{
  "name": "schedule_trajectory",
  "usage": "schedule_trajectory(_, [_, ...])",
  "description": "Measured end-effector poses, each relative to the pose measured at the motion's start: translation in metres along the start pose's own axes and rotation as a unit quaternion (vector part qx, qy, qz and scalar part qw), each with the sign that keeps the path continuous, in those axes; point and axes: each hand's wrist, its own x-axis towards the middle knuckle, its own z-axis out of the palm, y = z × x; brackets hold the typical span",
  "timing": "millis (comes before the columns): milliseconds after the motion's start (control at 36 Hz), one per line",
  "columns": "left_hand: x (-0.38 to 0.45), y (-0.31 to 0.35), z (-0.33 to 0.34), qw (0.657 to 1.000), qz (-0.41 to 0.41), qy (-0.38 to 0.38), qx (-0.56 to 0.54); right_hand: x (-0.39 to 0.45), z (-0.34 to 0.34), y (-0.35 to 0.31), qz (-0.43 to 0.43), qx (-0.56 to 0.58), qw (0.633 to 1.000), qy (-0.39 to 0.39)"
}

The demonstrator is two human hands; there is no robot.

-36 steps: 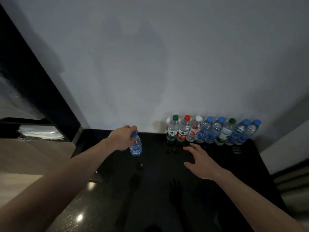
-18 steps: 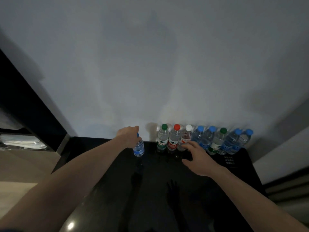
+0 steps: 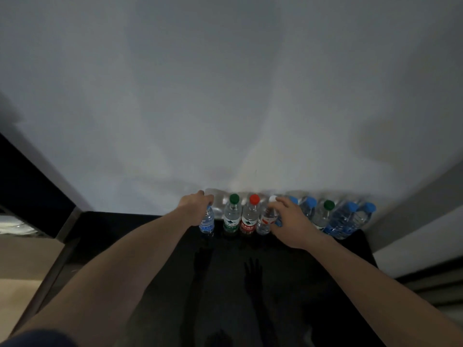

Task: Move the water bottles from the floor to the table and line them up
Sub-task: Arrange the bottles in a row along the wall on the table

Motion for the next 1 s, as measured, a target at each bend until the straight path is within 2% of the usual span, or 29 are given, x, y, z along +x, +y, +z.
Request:
schedule_trajectory(389, [0.033,0.004,0.026,0.997,0.036,0.027,-0.062,0.052,0.009,0.006,0.007,-0.052,0.999,-0.01])
schedule_trajectory(583, [0.037,0.009,0.034,0.989,0.036,0.045,-0.139,0.062,0.021,0.01,0.003,-0.053,0.998,-0.025])
schedule_trajectory(833, [0.037,0.021,0.03,0.976,-0.014,0.035,-0.215,0.064,0.027,0.017,-0.012,-0.027,1.0,0.001])
schedule_trajectory(889, [0.037,0.025,0.029,0.972,-0.031,0.04,-0.228,0.061,0.023,0.022,-0.007,0.018,0.999,0.039])
schedule_trajectory(1000, [0.037,0.032,0.026,0.954,-0.068,0.039,-0.289,0.042,0.008,0.053,0.005,0.102,0.971,0.214])
